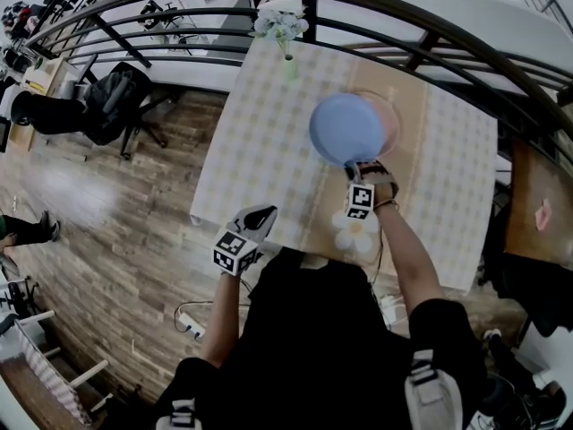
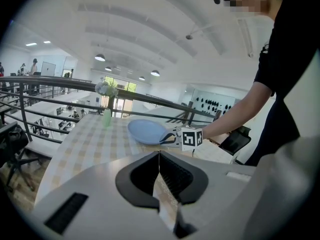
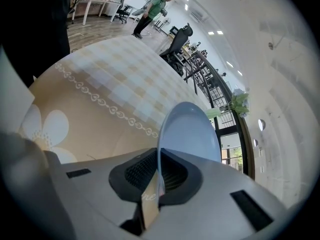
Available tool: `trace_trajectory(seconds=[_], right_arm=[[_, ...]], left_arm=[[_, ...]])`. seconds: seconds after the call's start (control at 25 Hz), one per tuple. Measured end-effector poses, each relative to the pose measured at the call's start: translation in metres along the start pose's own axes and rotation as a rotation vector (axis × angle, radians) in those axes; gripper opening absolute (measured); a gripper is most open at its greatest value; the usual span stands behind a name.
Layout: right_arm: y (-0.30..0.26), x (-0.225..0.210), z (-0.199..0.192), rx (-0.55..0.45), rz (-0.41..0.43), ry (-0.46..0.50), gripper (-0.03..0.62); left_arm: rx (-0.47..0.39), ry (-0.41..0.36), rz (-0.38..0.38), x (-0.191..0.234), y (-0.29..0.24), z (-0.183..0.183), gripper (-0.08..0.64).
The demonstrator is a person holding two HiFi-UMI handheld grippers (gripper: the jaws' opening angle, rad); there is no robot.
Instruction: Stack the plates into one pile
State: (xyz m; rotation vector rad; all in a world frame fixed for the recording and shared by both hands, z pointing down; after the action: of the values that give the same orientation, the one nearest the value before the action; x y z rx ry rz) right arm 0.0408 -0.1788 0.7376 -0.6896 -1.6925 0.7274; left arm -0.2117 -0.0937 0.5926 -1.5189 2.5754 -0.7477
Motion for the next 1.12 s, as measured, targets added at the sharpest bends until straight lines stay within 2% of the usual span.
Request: trace_trajectory(seconds=[0.6, 1.12], right_arm=[[-0.007, -0.014, -0.042, 0.051, -0.005, -0.066, 0.015], [-0.018, -0.022, -0.062, 0.087, -0.007, -0.139, 0.018]], left_arm=[[0.024, 0.003, 0.024, -0.007, -0.001, -0.004, 0.003], [0.038, 0.003, 0.028, -0.008, -0.002, -0.008, 0.003]])
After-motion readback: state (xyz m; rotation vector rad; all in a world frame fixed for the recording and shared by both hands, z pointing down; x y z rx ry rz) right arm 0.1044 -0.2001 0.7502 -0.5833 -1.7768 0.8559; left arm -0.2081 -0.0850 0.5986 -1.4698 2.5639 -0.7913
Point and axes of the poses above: the fingertips, and each gripper's own axes: y backward along the fingers, x to its left, z out of its top, the point moved 3 cm from there along y, backward along the fingers, and after that the axes turned 6 degrees about -y, right-handed, at the moved point
